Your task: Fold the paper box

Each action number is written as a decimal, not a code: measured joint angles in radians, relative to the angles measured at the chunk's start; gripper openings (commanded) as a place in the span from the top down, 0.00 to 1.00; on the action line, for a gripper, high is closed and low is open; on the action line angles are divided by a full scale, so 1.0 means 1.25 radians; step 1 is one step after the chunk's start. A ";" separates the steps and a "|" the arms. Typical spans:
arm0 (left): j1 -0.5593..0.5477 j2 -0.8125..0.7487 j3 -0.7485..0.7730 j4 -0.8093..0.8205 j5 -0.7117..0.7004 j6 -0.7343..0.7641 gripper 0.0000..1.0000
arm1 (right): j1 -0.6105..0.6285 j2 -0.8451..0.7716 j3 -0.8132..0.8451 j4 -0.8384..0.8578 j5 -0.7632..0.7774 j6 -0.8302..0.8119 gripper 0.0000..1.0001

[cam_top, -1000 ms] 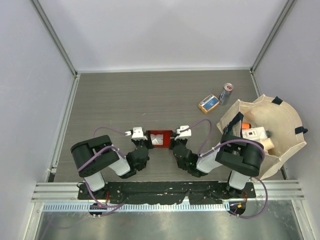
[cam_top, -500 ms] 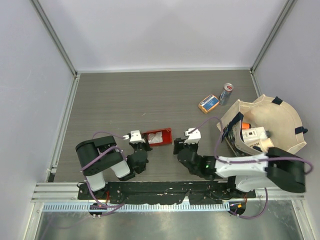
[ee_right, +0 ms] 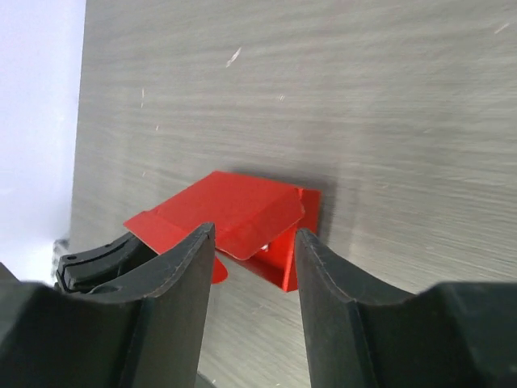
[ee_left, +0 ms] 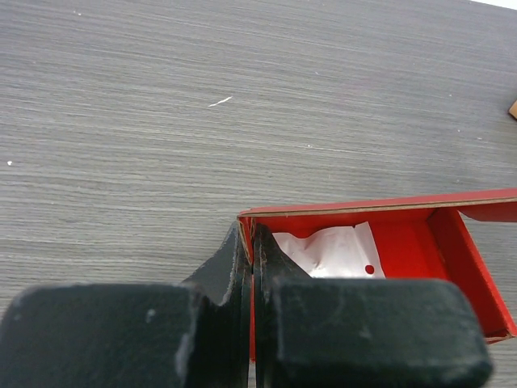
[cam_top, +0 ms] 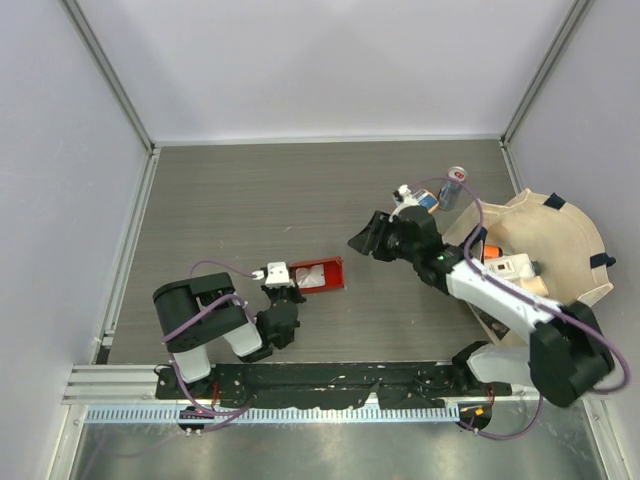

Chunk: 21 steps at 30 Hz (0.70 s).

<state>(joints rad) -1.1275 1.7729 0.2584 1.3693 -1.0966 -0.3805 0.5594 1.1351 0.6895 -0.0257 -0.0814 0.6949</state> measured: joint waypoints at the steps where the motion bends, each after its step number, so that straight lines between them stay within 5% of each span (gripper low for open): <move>1: -0.002 0.000 0.000 -0.001 -0.003 0.004 1.00 | -0.007 0.059 0.018 0.021 -0.043 0.017 0.54; 8: -0.012 0.000 0.011 -0.019 -0.025 0.026 1.00 | -0.007 0.237 0.011 0.154 -0.228 0.149 0.58; 21: -0.019 0.001 0.030 -0.053 -0.064 0.047 1.00 | -0.004 0.288 -0.114 0.394 -0.276 0.327 0.58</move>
<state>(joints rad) -1.1511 1.7744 0.2962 1.3033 -1.1763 -0.3218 0.5549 1.4956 0.5472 0.4667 -0.4259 1.1042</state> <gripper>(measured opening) 0.016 0.418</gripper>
